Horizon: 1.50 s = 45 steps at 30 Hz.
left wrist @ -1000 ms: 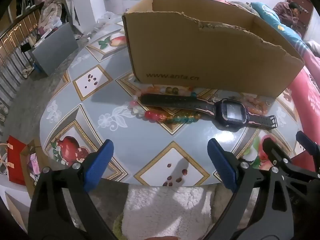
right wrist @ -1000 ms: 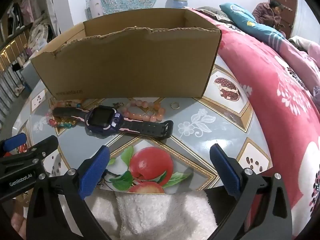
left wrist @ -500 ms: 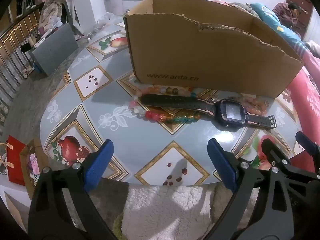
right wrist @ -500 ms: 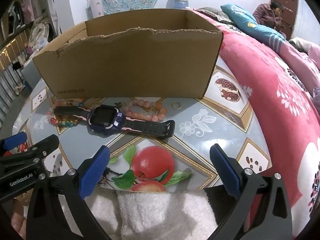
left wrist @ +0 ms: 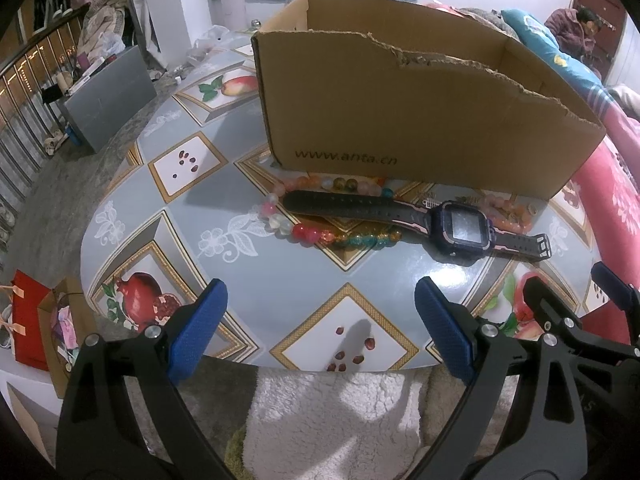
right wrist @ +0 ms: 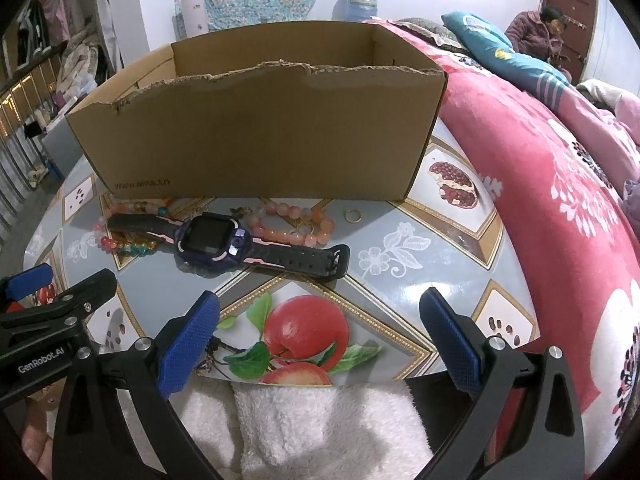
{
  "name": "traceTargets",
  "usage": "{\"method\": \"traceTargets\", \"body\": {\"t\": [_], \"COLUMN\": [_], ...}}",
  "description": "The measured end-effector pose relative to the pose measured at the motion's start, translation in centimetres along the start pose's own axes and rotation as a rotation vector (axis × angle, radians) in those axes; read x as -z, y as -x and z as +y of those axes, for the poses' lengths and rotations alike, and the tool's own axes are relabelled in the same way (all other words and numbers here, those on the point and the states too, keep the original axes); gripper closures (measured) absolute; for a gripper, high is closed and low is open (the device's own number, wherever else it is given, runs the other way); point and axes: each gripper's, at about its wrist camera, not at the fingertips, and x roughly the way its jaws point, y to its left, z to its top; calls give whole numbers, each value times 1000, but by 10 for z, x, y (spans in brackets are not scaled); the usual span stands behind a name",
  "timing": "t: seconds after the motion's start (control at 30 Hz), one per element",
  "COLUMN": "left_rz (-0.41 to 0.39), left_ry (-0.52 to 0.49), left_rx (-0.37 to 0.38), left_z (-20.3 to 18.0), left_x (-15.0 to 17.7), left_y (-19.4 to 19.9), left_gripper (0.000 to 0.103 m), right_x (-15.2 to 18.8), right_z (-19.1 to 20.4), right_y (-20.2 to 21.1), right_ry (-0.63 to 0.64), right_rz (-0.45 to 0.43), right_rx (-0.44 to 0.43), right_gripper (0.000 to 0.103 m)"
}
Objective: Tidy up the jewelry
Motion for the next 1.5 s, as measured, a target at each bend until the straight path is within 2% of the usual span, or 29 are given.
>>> {"method": "traceTargets", "body": {"t": [1.5], "left_rz": [-18], "left_ry": [9], "left_rx": [6], "left_z": [4], "left_x": [-3], "left_y": [7], "left_gripper": [12], "right_x": [-1], "right_z": [0], "right_y": [3], "right_ry": [-3], "right_rz": [-4], "right_rx": [0], "right_gripper": [5]}}
